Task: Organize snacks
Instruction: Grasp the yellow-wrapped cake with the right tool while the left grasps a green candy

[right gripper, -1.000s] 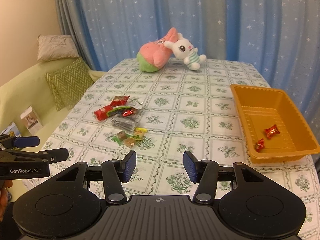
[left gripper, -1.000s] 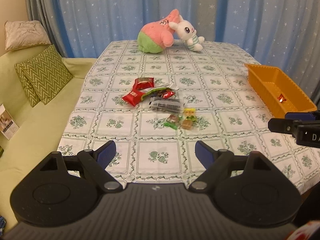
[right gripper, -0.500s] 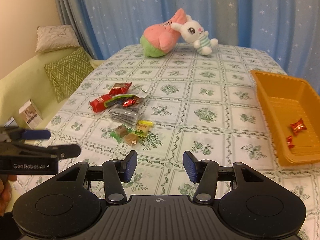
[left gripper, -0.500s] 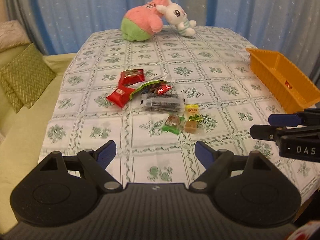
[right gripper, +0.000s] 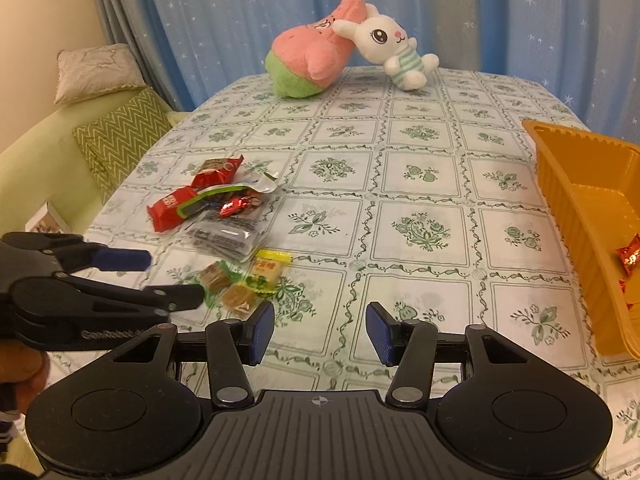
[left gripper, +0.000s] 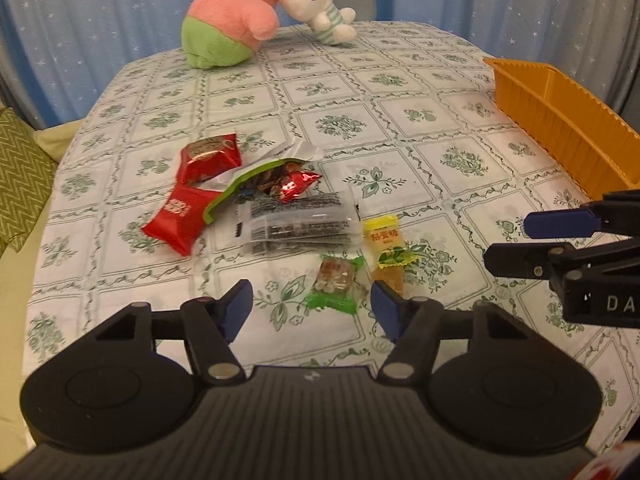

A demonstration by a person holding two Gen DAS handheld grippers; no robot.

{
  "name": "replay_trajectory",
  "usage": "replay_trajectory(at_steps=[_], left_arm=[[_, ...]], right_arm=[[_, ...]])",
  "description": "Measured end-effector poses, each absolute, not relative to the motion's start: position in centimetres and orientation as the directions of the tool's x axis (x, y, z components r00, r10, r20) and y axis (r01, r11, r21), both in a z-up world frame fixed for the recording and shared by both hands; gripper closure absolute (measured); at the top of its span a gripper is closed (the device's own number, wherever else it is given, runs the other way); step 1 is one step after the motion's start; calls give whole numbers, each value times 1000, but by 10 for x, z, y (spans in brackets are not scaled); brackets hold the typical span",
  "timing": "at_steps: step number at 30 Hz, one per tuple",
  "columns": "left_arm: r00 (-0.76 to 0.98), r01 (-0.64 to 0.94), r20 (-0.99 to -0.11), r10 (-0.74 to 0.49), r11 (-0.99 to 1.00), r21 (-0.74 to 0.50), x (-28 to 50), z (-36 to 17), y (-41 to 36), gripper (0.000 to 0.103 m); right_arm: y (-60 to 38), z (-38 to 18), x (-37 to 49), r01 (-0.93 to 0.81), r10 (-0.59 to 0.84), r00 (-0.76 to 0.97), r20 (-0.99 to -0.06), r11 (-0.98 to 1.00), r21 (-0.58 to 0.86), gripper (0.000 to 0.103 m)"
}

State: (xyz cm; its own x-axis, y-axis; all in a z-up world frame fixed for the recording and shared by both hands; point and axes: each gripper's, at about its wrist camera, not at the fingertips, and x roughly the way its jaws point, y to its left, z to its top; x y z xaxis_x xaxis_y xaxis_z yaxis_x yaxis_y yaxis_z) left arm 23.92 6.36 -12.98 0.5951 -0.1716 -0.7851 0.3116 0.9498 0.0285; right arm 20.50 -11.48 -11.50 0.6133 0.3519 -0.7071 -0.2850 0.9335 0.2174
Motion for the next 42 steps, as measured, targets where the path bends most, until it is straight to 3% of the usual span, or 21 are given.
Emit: replay_trajectory(at_steps=[3,5,7,11,13,27,30,38,42], left_arm=[[597,326,-779,-193,945,15,246,-136,61,46],[598,325,-775,-202,946,4,251,-137,61,51],[590,330,-780,-207,944,0,255,-138,61,62],[579,360,-785,-223,933,0,258,-141,59,68],[573,371,-788,-226,929,4,258,-142,57,83],[606,272,-778,-166,962,6,239,-128,86,84],[612,255,-774,-162,967,-1,239,-127,92,84],[614,237,-772,-166,971,-21,240,-127,96,84],[614,231,-772,-165,973,-24,239,-126,96,84]], right_arm=[[-114,-119,211,-279,350,611,-710,935,221,51],[-113,-121,214,-275,347,610,-713,936,220,51],[-113,-124,217,-271,343,607,-717,937,219,51],[-114,-127,221,-266,343,605,-719,938,223,51],[-113,-127,222,-266,342,603,-720,938,223,51],[-80,-129,242,-331,414,602,-683,908,258,52],[-71,-133,250,-329,412,599,-687,908,258,63],[-54,-144,264,-342,368,585,-722,920,192,70],[-49,-147,262,-376,354,586,-729,916,142,81]])
